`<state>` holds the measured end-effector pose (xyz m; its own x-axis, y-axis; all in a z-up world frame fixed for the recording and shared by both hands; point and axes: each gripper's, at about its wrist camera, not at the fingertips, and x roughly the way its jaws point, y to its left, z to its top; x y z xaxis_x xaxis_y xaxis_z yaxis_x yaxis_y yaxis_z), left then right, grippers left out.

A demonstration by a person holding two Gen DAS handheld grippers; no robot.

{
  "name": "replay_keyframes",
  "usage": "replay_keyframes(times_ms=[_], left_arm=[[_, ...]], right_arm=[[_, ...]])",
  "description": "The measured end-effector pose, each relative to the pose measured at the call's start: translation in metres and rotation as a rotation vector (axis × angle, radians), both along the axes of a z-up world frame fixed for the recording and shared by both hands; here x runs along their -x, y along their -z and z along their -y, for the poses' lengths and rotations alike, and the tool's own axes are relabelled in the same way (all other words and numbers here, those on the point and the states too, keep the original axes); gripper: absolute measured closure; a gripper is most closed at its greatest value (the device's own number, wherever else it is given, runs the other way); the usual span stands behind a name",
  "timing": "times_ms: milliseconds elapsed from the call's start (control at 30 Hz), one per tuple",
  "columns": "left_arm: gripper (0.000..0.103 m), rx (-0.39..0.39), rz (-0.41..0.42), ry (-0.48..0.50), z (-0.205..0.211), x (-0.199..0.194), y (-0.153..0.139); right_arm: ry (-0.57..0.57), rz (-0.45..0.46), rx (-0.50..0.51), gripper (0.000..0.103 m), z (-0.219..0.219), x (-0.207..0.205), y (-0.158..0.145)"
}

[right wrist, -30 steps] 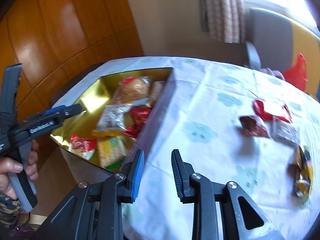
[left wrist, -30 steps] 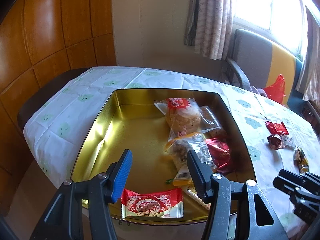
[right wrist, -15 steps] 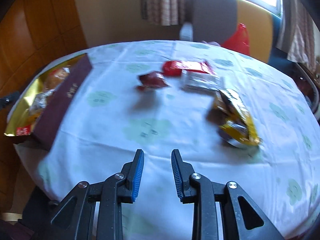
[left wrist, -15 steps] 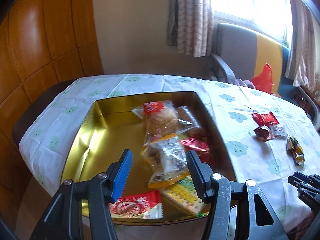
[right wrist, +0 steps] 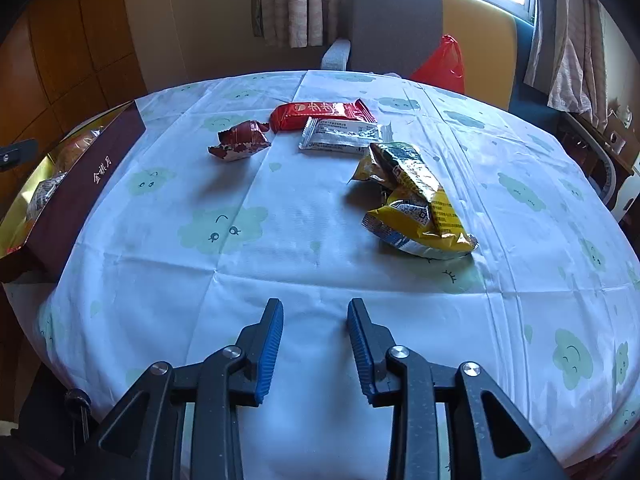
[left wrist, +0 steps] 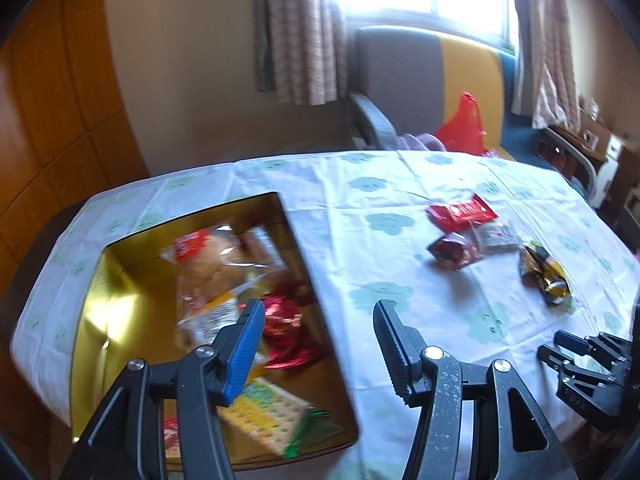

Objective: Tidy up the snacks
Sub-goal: 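Withdraw the right gripper from the tin while the left gripper moves toward the dark red candy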

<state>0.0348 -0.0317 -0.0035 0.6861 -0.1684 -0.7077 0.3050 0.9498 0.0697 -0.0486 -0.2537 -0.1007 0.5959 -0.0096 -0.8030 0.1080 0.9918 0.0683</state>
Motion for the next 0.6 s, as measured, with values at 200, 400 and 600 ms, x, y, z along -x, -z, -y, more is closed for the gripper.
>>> replay_keyframes(times_ms=[200, 400, 600], left_arm=[[0.045, 0.013, -0.071, 0.065, 0.031, -0.008, 0.011], [0.045, 0.036, -0.136, 0.112, 0.056, -0.014, 0.022], [0.043, 0.074, -0.237, 0.152, 0.084, -0.031, 0.033]], right_arm=[[-0.006, 0.034, -0.006, 0.067, 0.001, 0.004, 0.002], [-0.009, 0.064, -0.007, 0.065, 0.0, 0.007, 0.003], [-0.01, 0.084, -0.012, 0.062, 0.0, 0.008, 0.005]])
